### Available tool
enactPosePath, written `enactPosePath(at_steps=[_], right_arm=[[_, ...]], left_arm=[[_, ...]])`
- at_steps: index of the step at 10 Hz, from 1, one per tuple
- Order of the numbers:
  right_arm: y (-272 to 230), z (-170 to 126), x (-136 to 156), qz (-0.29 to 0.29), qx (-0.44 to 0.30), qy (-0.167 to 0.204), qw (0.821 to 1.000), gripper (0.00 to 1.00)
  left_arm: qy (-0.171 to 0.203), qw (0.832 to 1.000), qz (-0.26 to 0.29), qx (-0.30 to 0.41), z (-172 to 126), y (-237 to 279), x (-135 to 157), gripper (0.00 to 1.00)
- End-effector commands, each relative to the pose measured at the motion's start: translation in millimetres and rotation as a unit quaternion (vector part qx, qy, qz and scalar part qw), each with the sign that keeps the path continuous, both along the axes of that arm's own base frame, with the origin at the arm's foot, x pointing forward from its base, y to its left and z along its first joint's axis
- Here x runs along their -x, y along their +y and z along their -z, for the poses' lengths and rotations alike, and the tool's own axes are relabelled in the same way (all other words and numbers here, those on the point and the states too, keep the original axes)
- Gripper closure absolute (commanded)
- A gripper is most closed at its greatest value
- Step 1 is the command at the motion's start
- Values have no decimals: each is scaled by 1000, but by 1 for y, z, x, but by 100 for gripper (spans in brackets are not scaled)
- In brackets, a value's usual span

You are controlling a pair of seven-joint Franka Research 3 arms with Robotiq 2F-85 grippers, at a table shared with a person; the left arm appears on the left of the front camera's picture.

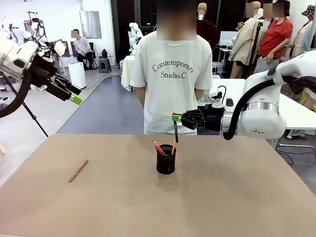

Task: Place the pens into the pen holder.
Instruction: Pick up a writing instrument from the table and place it into the Pen holder.

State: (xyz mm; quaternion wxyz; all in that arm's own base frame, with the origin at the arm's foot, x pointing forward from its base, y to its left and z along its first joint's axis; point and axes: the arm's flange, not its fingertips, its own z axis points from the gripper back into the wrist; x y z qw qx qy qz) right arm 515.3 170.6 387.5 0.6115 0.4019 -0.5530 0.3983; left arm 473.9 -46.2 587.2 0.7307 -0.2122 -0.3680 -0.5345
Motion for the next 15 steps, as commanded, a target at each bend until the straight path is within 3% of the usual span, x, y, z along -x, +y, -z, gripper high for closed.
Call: enactPosePath(at_steps=[1, 2, 4, 5, 7, 9, 15], right_arm=[[6, -9, -1, 34, -38, 52, 997, 100], [0, 0, 0, 0, 0, 0, 1000, 100], [0, 0, 0, 0, 0, 0, 1000, 100], [-1, 0, 0, 6, -8, 17, 1000, 100], [6, 9, -5, -20, -51, -10, 998, 100], [18, 20, -9, -34, -56, -10, 998, 100], [30, 56, -15, -35, -20, -26, 999, 100]], left_arm=[[-2, 1000, -2, -3, -1, 1, 0, 0], [-2, 1000, -2, -3, -1, 1, 0, 0], [-2, 1000, -2, -3, -1, 1, 0, 0], [-2, 1000, -2, -3, -1, 1, 0, 0], [-2, 1000, -2, -3, -1, 1, 0, 0], [-2, 1000, -2, -3, -1, 1, 0, 0], [-2, 1000, -2, -3, -1, 1, 0, 0]])
